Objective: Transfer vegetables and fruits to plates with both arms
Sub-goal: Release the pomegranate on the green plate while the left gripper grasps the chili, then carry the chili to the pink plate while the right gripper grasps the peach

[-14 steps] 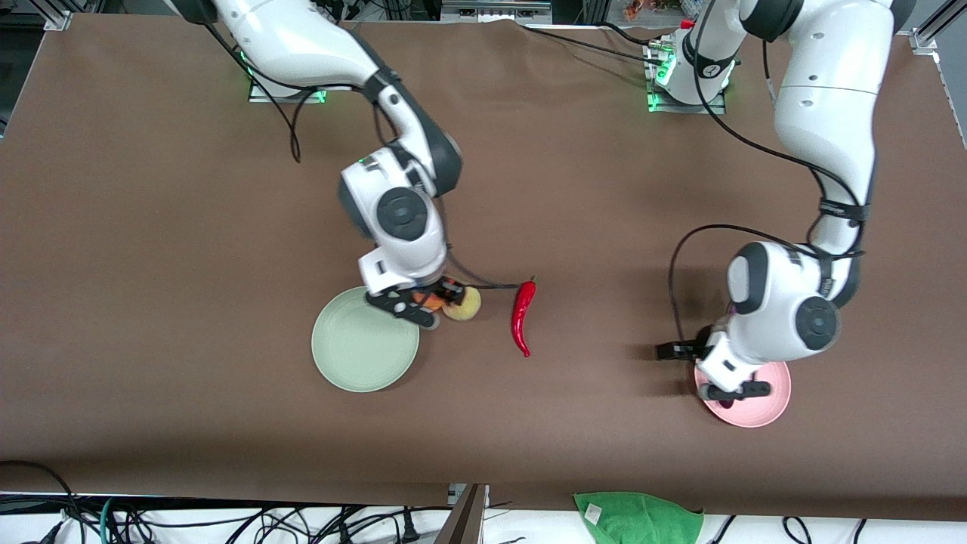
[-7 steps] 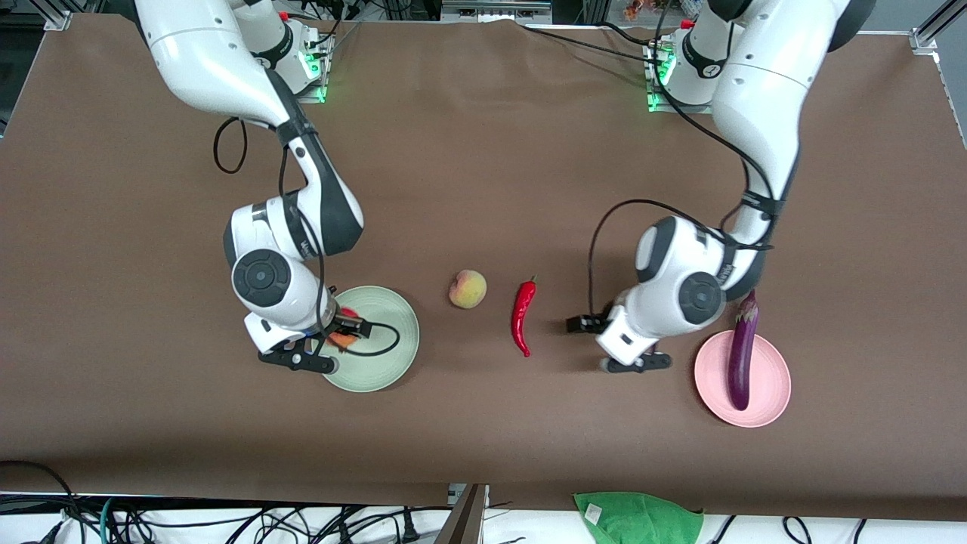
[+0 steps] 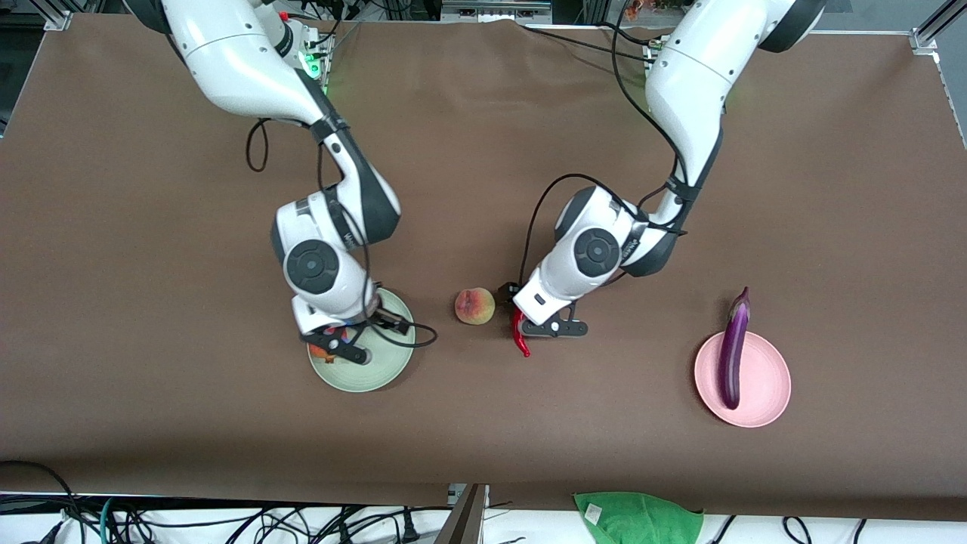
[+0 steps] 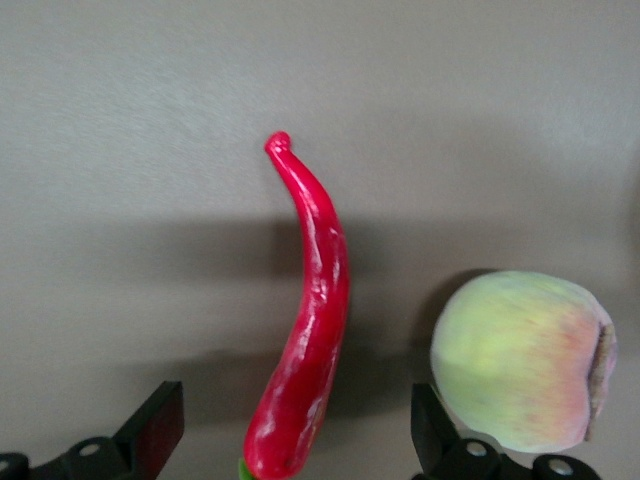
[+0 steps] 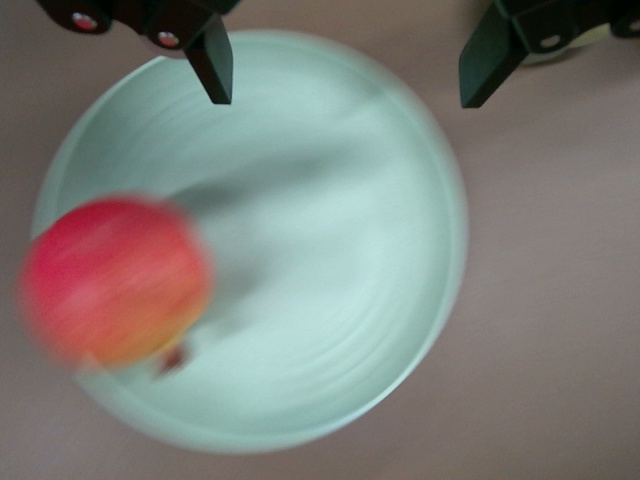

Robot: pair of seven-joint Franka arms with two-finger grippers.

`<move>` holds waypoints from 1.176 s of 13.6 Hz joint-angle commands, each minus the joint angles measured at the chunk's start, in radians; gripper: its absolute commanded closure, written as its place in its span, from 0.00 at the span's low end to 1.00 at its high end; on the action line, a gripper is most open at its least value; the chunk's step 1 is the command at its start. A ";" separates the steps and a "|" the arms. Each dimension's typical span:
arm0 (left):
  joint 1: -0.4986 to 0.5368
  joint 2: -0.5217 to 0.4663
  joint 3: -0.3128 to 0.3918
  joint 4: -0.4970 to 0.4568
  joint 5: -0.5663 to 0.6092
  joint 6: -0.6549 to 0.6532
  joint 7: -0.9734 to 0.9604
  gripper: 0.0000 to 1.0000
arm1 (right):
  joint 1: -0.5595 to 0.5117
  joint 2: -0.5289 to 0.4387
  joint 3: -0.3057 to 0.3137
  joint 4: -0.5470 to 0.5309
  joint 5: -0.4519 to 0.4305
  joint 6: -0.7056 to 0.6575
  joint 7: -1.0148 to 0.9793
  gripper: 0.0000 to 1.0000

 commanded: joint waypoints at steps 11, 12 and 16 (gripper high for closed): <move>-0.009 0.015 0.005 -0.046 0.187 0.079 -0.063 1.00 | 0.100 0.130 0.055 0.065 0.087 0.361 0.532 0.00; 0.023 0.000 0.005 -0.046 0.185 0.070 0.016 1.00 | 0.109 0.140 0.063 0.065 0.092 0.373 0.570 0.00; 0.180 -0.089 0.008 -0.032 0.170 -0.103 0.320 1.00 | 0.143 0.178 0.068 0.053 0.107 0.399 0.678 0.00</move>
